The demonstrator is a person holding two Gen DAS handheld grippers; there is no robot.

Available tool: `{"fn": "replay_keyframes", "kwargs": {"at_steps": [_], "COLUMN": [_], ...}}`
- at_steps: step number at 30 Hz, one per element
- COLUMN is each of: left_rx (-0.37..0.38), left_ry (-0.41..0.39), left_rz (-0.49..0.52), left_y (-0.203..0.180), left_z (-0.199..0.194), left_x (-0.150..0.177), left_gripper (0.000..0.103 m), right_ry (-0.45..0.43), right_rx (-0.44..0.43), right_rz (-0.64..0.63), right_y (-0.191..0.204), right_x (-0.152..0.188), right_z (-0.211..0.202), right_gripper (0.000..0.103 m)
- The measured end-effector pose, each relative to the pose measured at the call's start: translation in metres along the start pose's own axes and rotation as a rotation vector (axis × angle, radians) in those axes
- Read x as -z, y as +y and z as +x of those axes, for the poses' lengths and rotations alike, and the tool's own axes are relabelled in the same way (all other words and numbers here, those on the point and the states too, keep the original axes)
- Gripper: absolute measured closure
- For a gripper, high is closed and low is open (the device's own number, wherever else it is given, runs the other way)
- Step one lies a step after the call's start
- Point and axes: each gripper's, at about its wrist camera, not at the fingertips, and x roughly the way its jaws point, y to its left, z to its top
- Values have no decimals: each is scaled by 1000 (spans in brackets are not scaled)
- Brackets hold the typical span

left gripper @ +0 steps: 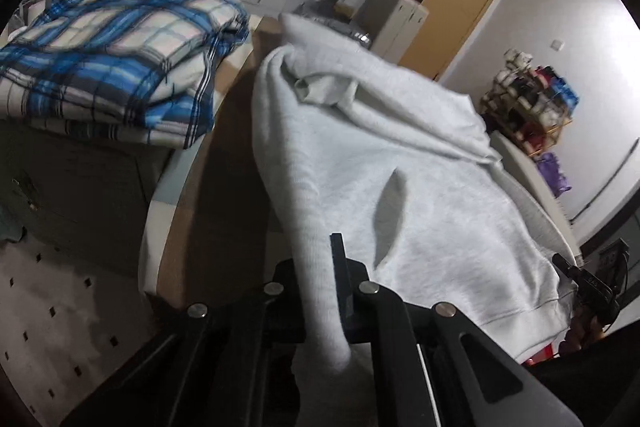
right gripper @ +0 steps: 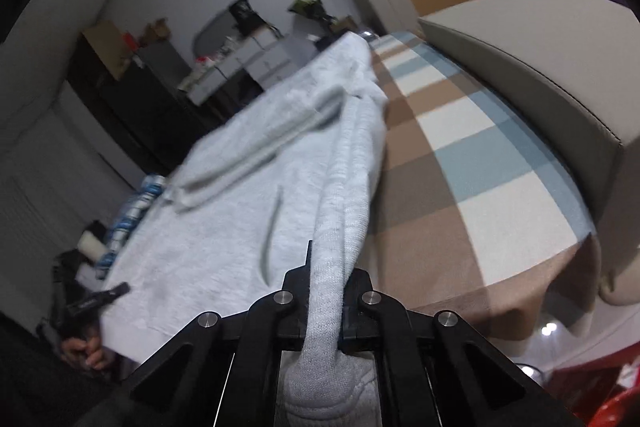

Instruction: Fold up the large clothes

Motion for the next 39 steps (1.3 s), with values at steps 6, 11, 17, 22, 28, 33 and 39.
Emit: {"fn": "replay_keyframes", "kwargs": {"at_steps": [6,11,17,22,28,33,39], "left_rx": [111,174,47,-118,-120,-98,-78], "left_ry": [-120,-209,-259,-111,-37,-3,78], "left_rz": [33,57,5,31,4,35,38], "left_y": [-19,-23,12,30,49,44,38], "left_z": [-9,3,61,133,147,132,124], "left_x": [-57,-126,-183,-176,-161,-146,-145], "left_gripper": [101,100,100,95,79,54,49], "right_ry": [-117,-173,-218,-103,134,141,136], "right_rx": [-130,-169,-25,71,132,97,108], "right_rz": [-6,63,106,174,232,141,75], "right_y": [18,27,12,-19,-51,-56,-51], "right_x": [-48,-111,-174,-188,-170,-155,-145], "right_z": [-4,21,69,135,176,150,125], "right_gripper": [99,99,98,91,80,58,34]}}
